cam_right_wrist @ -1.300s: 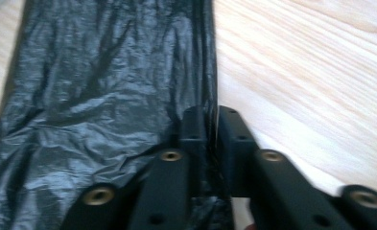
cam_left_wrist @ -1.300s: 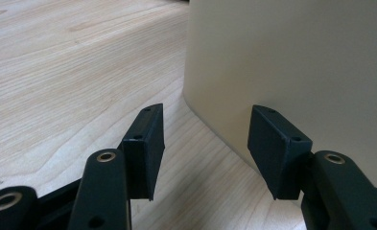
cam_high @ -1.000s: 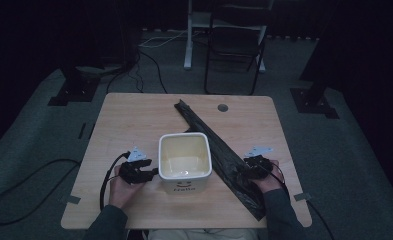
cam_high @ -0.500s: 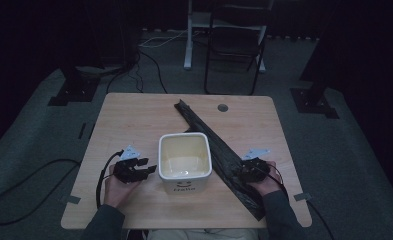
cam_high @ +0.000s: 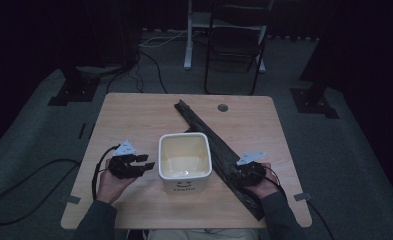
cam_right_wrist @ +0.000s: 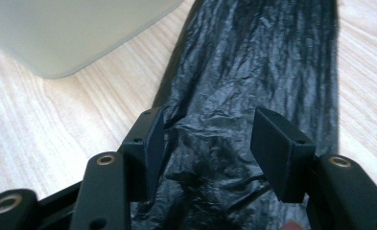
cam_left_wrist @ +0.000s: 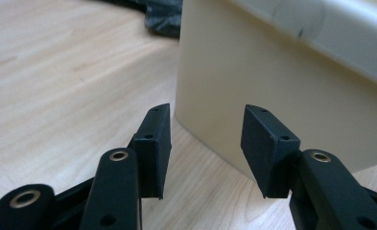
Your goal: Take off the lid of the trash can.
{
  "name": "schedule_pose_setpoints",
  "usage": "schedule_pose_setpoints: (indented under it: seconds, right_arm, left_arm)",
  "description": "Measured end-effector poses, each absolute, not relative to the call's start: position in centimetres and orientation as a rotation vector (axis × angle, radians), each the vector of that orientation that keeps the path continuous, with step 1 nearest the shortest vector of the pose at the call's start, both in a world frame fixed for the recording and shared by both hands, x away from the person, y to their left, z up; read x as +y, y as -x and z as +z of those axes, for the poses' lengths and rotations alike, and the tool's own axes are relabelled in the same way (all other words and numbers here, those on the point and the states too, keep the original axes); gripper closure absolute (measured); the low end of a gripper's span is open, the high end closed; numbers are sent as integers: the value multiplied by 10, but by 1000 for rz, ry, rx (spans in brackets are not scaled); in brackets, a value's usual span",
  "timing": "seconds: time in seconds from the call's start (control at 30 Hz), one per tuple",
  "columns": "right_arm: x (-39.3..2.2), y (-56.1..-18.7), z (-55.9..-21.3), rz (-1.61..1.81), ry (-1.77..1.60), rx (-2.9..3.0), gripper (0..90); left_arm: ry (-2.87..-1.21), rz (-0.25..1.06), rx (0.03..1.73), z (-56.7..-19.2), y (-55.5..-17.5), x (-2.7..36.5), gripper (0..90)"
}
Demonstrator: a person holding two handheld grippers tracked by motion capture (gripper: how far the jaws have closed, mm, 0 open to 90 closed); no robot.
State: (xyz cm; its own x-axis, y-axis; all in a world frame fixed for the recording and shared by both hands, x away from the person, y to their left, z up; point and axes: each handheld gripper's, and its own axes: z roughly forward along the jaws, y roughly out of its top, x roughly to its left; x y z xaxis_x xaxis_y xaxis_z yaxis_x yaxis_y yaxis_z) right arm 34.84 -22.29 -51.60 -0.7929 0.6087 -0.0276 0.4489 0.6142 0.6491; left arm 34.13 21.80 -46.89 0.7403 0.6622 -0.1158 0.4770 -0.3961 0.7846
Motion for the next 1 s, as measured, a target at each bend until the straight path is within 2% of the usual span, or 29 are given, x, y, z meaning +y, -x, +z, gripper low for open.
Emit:
schedule_pose_setpoints:
  seconds: [0.63,0.77,1.0]
  right_arm:
    - [-221,-345,-520,959,-853,2635,479]
    - [-220,-345,-521,954,-843,2634,479]
    - [-218,-344,-523,939,-833,2643,479]
  left_arm:
    - [-2146,270,713,-412,-370,214,547]
    - [-2164,279,707,-398,-380,202,568]
    - [-2216,264,707,-394,-396,181,595]
